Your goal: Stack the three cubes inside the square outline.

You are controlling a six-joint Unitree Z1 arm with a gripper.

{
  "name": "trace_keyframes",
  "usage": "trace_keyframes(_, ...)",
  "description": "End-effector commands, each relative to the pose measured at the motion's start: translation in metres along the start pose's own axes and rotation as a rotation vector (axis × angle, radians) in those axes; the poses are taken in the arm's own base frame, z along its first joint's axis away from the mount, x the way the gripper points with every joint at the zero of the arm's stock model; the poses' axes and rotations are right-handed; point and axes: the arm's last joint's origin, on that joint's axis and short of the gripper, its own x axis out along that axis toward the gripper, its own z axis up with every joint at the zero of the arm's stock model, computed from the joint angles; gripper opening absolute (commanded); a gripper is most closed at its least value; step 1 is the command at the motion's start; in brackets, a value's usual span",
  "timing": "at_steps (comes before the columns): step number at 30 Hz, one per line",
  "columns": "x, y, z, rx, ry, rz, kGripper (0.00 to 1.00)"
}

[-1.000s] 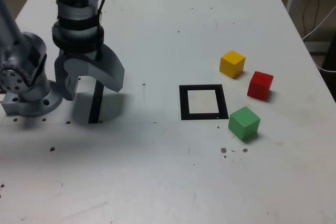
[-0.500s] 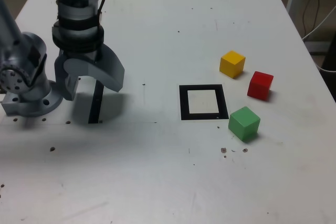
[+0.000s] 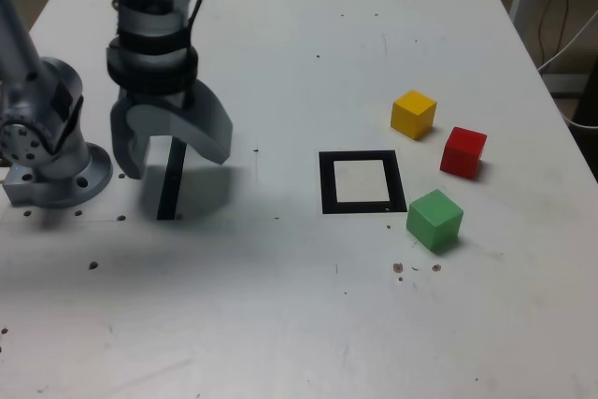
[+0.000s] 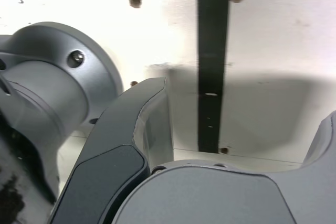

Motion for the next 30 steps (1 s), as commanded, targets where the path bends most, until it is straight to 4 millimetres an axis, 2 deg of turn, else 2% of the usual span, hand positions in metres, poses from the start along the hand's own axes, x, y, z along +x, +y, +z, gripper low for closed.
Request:
trace_keyframes(1, -0.002, 0.0, 0.006, 0.0, -0.003, 0.0, 0.99)
trace_keyframes(12, -0.023, -0.001, 0.045, 0.005, -0.017, 0.009, 0.99)
trace_keyframes(30, -0.062, -0.016, 0.126, 0.049, -0.035, 0.025, 0.99)
